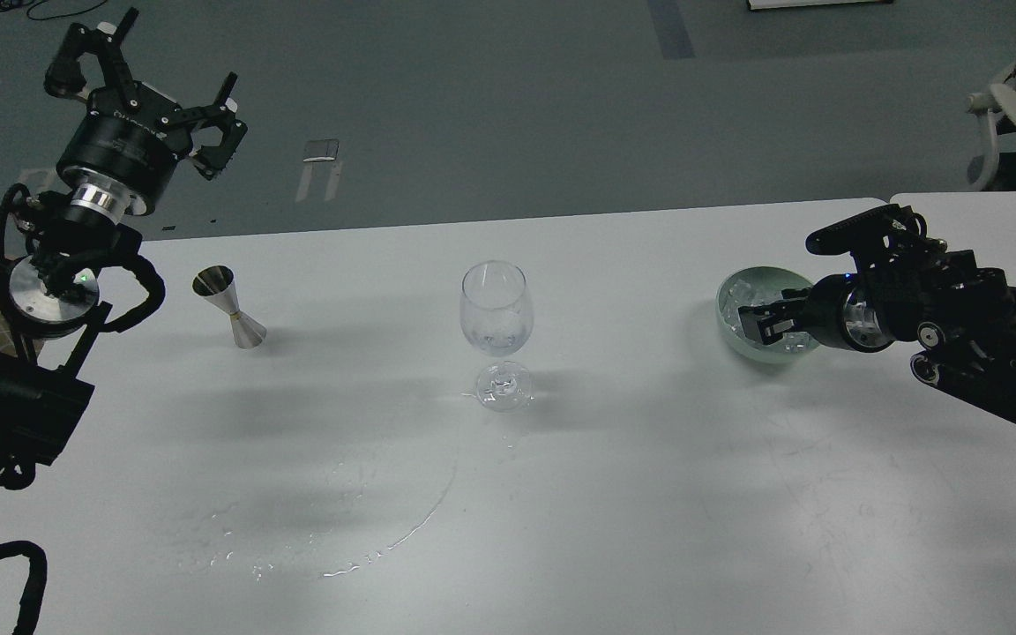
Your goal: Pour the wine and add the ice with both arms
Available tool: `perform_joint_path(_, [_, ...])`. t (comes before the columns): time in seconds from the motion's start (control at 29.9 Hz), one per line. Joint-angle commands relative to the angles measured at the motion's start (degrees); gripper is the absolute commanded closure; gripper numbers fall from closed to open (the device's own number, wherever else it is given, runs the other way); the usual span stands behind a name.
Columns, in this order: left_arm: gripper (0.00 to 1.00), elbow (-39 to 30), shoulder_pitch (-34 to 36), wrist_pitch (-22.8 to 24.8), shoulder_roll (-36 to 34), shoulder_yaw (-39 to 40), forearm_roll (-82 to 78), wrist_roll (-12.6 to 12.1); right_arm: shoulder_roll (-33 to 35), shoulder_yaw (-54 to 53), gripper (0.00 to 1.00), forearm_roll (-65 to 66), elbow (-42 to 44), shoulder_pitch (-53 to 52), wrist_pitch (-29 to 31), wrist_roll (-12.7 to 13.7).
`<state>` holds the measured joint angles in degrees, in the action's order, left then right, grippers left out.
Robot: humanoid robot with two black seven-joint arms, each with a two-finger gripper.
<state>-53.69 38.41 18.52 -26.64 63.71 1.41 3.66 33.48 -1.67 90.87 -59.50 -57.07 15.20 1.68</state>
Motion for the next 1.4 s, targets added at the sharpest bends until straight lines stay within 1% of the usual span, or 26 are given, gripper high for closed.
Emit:
perform_joint_path(0.0, [0.03, -0.01, -0.44, -0.06, 0.27, 0.10, 0.00, 0.03, 0.00, 0.00, 0.54, 0.09, 0.00, 0.29, 0.01, 0.60])
perform_joint_path(0.03, [0.03, -0.01, -0.44, -0.06, 0.27, 0.10, 0.00, 0.03, 0.00, 0.00, 0.62, 0.09, 0.00, 0.29, 0.01, 1.39])
perform_joint_path(0.17, [0.03, -0.01, -0.44, -0.06, 0.27, 0.10, 0.00, 0.03, 0.00, 0.00, 0.70, 0.00, 0.00, 0.38, 0.01, 3.68])
perform_joint_path(0.3, [0.03, -0.01, -0.52, -0.06, 0.36, 0.10, 0.00, 0.03, 0.00, 0.00, 0.73, -0.08, -0.09, 0.47, 0.01, 3.86])
perform_joint_path(0.33, [0.03, -0.01, -0.52, -0.06, 0.36, 0.01, 0.00, 0.03, 0.00, 0.00, 0.76, -0.08, -0.09, 0.47, 0.01, 3.86])
perform_joint_path(0.4, [0.03, -0.01, -0.61, -0.15, 0.36, 0.01, 0.00, 0.03, 0.00, 0.00, 0.78, -0.17, -0.18, 0.38, 0.01, 3.86])
perform_joint_path(0.57, [0.03, -0.01, -0.61, -0.15, 0.36, 0.01, 0.00, 0.03, 0.44, -0.44, 0.79, -0.43, -1.14, -0.14, -0.08, 3.86])
perform_joint_path(0.77, [0.03, -0.09, -0.53, -0.41, 0.27, 0.01, 0.00, 0.03, 4.74, -2.11, 0.78, -0.61, -8.69, -2.52, -0.08, 3.86])
perform_joint_path(0.84, [0.03, -0.10, -0.61, -0.41, 0.27, 0.01, 0.00, 0.03, 5.36, -4.73, 0.78, -0.61, -12.72, -3.48, -0.08, 4.03])
perform_joint_path(0.9, [0.03, -0.18, -0.52, -0.32, 0.19, 0.10, 0.00, -0.23, 5.36, -8.59, 0.78, -0.52, -15.36, -3.49, -0.08, 4.30])
perform_joint_path(0.94, [0.03, -0.18, -0.52, -0.32, 0.19, 0.10, 0.00, -0.23, 5.36, -8.61, 0.78, -0.52, -15.38, -3.49, -0.08, 4.30])
perform_joint_path(1.0, [0.03, -0.45, -0.52, -0.50, -0.25, 0.10, 0.00, -0.67, 4.75, -14.30, 0.78, -0.52, -17.83, -3.66, -0.08, 5.26])
perform_joint_path(1.1, [0.03, -0.54, -0.44, -0.50, -0.69, 0.10, 0.00, -0.76, 3.17, -19.76, 0.78, -0.52, -20.20, -3.66, -0.17, 5.26])
perform_joint_path(1.24, [0.03, -0.54, -0.35, -0.50, -0.95, -0.08, 0.00, -0.76, 0.71, -20.92, 0.78, -0.52, -23.55, -3.66, -0.17, 5.26])
perform_joint_path(1.3, [0.03, -0.54, -0.35, -0.50, -0.96, -0.08, 0.00, -0.76, -2.27, -21.01, 0.78, -0.26, -26.09, -3.75, -0.17, 5.53])
perform_joint_path(1.37, [0.03, -0.53, -0.44, -0.50, -1.04, -0.08, 0.00, -0.76, -4.03, -21.01, 0.79, -0.26, -26.89, -3.84, -0.17, 5.97])
